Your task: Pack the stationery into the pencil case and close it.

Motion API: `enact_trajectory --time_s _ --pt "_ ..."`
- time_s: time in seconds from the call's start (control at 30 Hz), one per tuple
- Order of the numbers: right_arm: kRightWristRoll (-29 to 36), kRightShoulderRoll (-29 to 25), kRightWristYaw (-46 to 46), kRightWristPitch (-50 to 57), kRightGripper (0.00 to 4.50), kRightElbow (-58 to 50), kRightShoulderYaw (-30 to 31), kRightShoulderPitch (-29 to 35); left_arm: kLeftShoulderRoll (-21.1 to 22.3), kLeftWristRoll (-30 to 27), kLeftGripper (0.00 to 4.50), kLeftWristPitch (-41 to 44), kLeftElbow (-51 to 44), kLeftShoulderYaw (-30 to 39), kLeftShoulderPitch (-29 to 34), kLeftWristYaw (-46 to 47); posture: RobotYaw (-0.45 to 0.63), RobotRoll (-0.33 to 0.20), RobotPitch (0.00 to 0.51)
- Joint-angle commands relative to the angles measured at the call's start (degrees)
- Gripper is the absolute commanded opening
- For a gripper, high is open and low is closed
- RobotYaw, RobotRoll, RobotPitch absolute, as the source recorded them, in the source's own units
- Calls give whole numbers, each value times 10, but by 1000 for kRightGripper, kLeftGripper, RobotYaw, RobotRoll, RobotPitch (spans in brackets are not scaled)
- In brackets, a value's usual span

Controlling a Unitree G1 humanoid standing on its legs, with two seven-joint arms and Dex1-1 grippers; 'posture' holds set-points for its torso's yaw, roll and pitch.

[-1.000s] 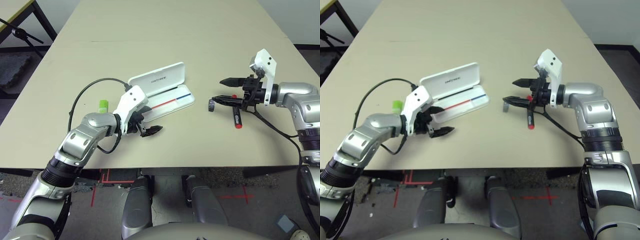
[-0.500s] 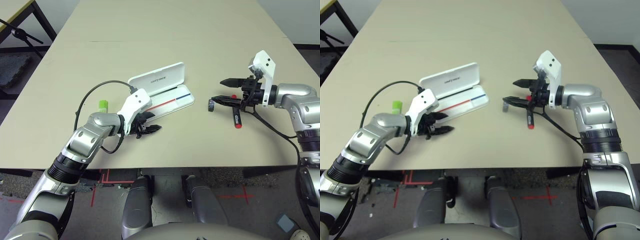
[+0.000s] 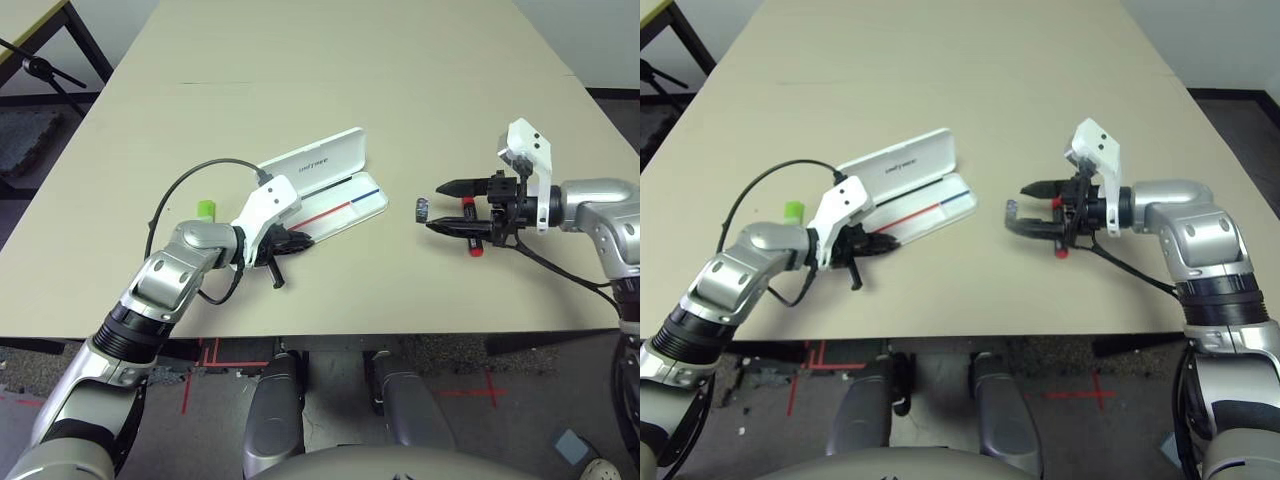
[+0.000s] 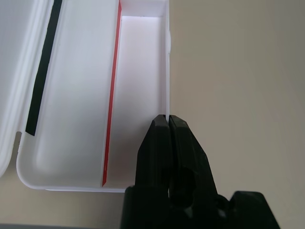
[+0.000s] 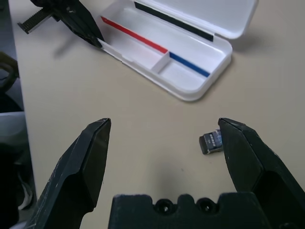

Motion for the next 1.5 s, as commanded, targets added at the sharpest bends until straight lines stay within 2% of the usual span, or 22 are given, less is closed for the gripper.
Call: enact_trajectory --time_s 0.03,0.17,0.37,1.27,1.37,1.5 --pt "3 -11 9 7 4500 -13 16 9 26 4 14 -83 -11 3 14 -59 -14 0 204" --pt "6 -17 19 12 4500 -21 25 15 46 -1 14 -128 -8 13 18 -98 -10 0 204" --pt "13 -29 41 17 4500 -44 37 33 65 8 14 -149 -15 10 37 -127 -6 0 203" --pt "-10 -16 29 -14 4500 -32 55 28 61 33 14 -141 -24 7 78 -123 3 0 204" --pt "-12 -15 28 -19 4500 -28 53 27 64 13 696 -130 -52 22 77 -127 3 0 200" --pt "-13 -19 31 -24 4500 -21 50 28 79 -21 2158 -98 -104 51 82 -132 4 0 195"
